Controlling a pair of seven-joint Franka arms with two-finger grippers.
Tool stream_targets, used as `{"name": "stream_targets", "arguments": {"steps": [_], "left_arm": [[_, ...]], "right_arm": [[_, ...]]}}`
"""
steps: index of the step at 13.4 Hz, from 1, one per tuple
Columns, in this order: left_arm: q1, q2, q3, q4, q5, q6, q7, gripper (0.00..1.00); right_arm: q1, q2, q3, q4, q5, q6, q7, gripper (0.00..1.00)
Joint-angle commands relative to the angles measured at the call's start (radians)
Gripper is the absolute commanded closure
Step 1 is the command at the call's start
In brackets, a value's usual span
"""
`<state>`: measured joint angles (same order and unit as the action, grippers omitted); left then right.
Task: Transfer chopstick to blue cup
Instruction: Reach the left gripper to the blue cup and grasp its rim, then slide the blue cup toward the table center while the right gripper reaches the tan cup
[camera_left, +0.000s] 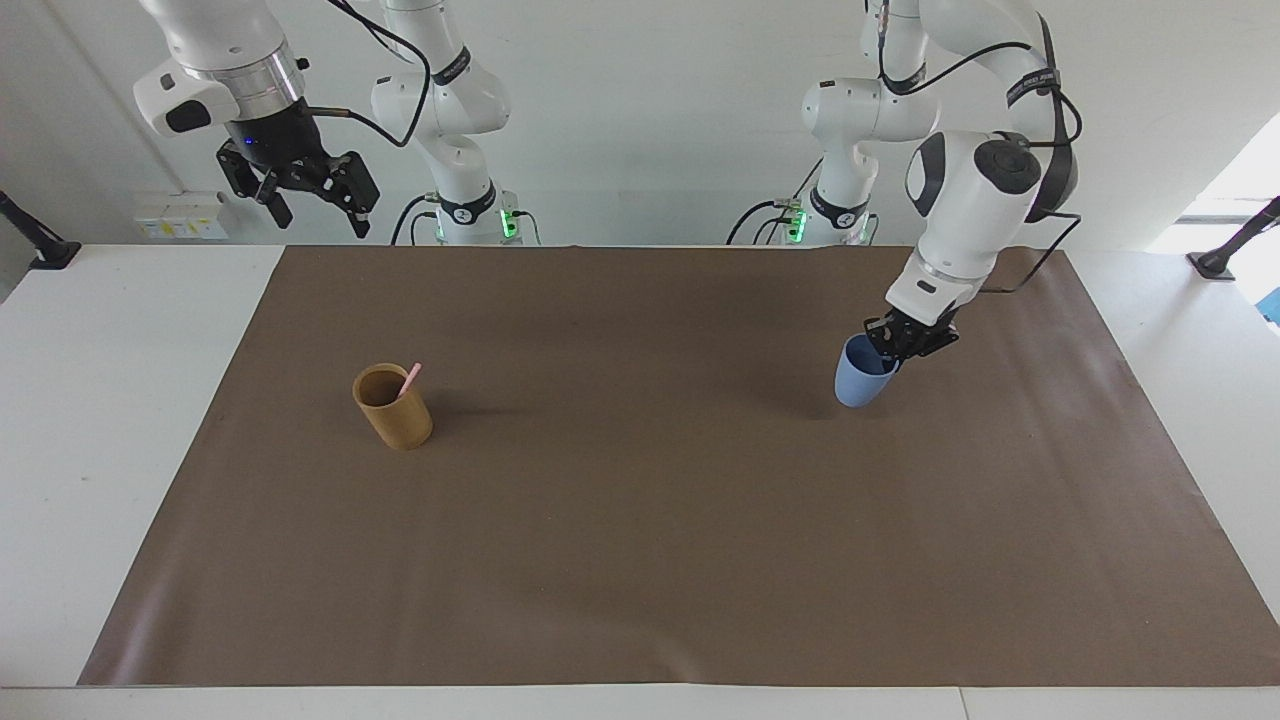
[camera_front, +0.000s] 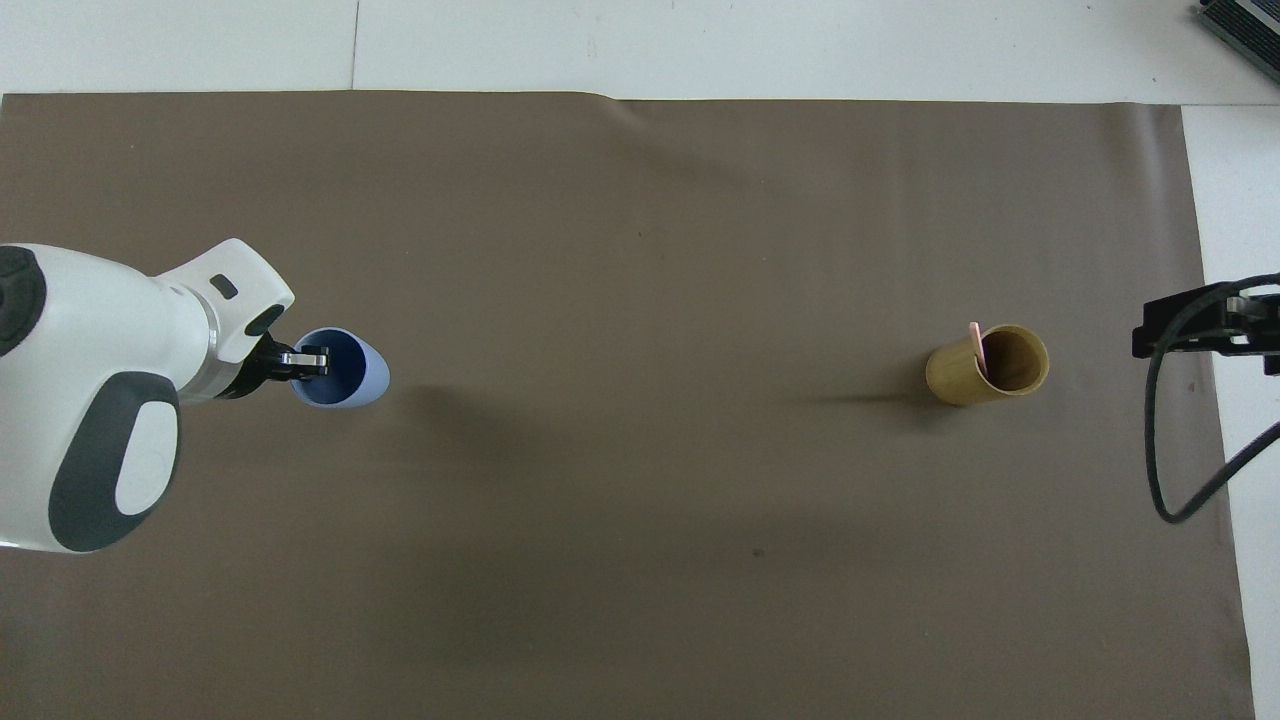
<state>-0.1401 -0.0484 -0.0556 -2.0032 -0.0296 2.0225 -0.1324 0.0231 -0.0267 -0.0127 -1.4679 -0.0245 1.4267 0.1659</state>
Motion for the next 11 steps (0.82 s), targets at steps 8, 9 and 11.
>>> {"name": "stream_targets", "arguments": {"steps": [8, 9, 11], "left_arm": [[-0.393, 0.200, -0.009, 0.176, -0.012, 0.079, -0.518, 1.00], [-0.438, 0.228, -0.007, 0.163, -0.012, 0.088, -0.533, 1.00], [-0.452, 0.225, -0.009, 0.117, -0.012, 0.152, -0.532, 1.00]], "right_arm": [[-0.014, -0.025, 0.007, -0.034, 0.005, 0.011, -0.026, 0.00], [-0.014, -0.025, 0.007, -0.034, 0.005, 0.011, -0.026, 0.00], [-0.014, -0.025, 0.007, -0.034, 0.005, 0.015, -0.025, 0.00]]}}
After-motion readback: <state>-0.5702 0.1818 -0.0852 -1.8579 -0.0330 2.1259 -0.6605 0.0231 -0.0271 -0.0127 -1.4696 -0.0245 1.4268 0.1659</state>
